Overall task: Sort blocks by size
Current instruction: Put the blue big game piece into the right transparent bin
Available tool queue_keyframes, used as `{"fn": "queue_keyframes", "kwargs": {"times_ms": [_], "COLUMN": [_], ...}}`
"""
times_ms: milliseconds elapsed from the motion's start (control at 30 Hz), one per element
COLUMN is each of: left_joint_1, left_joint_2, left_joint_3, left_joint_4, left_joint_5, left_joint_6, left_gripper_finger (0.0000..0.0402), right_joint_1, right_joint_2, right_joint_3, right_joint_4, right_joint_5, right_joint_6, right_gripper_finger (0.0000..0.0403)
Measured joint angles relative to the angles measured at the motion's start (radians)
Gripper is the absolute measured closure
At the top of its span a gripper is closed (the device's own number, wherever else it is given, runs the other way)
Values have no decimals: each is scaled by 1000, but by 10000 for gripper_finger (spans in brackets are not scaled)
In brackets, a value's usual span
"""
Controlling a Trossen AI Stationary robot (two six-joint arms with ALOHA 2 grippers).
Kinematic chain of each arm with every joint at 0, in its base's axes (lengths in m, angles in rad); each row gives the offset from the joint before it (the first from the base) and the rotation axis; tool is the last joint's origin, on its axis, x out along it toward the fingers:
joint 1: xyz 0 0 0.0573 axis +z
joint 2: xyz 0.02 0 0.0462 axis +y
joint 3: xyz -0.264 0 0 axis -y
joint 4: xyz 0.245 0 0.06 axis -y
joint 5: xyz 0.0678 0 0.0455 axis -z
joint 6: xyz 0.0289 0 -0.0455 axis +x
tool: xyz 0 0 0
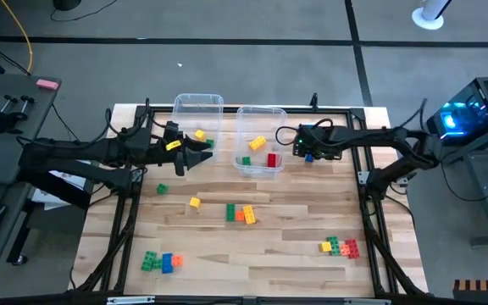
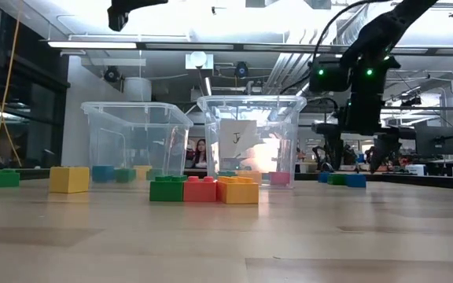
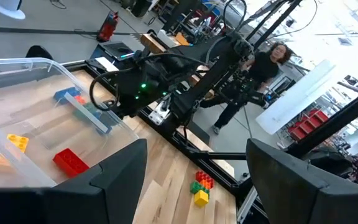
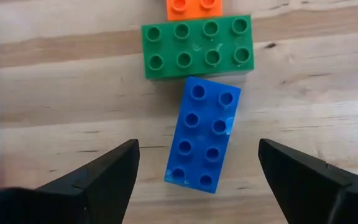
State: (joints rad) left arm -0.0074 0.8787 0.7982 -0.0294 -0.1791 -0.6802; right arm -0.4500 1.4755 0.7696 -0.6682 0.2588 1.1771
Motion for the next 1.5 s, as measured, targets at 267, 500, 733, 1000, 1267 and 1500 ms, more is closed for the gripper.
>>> {"fn": "queue_keyframes", "kwargs": {"times_ms": [267, 500, 733, 1000, 1267, 1500], "left_joint_1": [0, 0, 0, 0, 0, 2], "left_joint_2": [0, 0, 0, -11, -43, -56], "left_joint_3": [0, 0, 0, 0, 0, 0], "left_joint_4": [-1, -3, -4, -6, -3, -1], "left_joint_5": [0, 12, 19, 19, 19, -15], "left_joint_6": [-7, 1, 3, 4, 49, 103], "left_gripper_finger": [140, 140, 140, 140, 140, 140], "right_joint_1": [0, -1, -1, 27, 17, 17], "right_joint_2": [29, 33, 109, 123, -29, -265], "right_joint_3": [1, 1, 2, 6, 0, 0], "right_joint_4": [0, -3, 6, 3, -108, -1], "right_joint_5": [4, 22, -23, -7, 73, 133], "right_joint_6": [1, 20, 23, 20, -47, -60], "right_gripper_finger": [78, 78, 96, 203, 265, 265]}}
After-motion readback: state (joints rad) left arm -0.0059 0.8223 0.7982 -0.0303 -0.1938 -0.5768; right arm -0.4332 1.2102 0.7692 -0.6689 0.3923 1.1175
